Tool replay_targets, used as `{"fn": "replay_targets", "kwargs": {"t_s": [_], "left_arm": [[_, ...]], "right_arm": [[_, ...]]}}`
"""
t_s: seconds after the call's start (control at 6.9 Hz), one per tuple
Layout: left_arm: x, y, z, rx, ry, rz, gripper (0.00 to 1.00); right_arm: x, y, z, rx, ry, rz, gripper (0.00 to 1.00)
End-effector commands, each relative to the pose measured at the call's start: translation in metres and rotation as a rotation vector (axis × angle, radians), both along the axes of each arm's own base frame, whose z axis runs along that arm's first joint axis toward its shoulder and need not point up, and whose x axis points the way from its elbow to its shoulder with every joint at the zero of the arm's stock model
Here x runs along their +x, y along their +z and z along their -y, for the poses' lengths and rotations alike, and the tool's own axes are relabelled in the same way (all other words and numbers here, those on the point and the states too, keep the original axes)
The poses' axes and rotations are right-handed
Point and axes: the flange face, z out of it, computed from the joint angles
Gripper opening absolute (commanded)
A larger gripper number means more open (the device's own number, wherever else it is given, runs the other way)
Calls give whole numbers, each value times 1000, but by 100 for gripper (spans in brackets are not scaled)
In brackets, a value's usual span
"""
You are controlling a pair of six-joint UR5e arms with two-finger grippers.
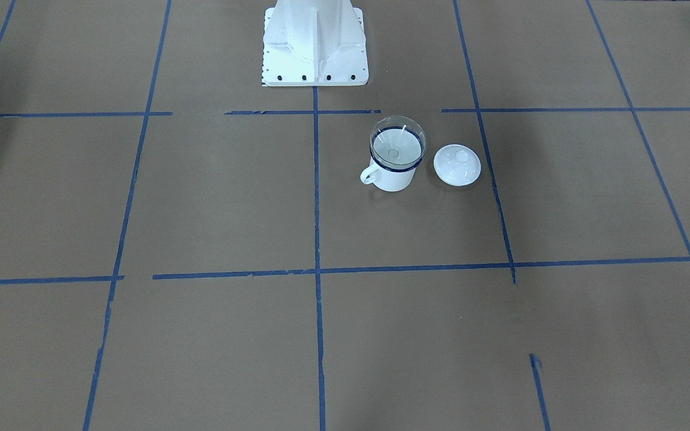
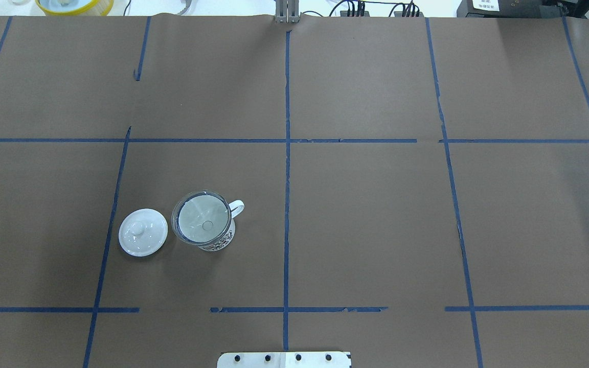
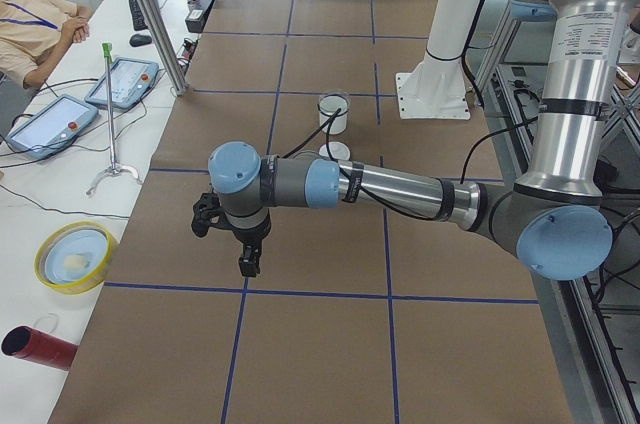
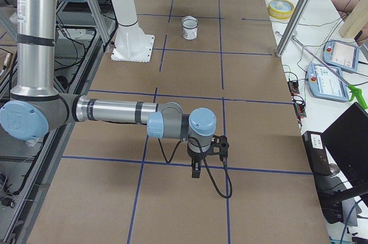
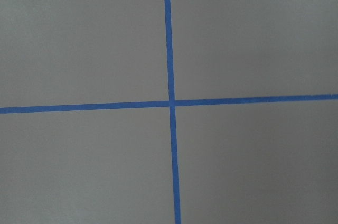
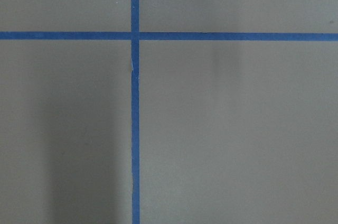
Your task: Remove funnel from cup
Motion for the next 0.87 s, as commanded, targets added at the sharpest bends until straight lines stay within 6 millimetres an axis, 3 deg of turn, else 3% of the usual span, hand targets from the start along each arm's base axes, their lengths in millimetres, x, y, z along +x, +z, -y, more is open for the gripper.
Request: {"fn": "replay_targets", "kwargs": {"t_s": [0.0, 0.29, 0.72], "left_arm": [[2, -3, 5, 21, 25, -24, 100], [1, 2, 3, 19, 27, -24, 100], [2, -13, 0, 78, 27, -25, 100]], "right_arm": [[0, 0, 0, -1, 0, 0, 100], [0, 0, 0, 1, 0, 0, 100], [0, 0, 0, -1, 0, 0, 100]]}}
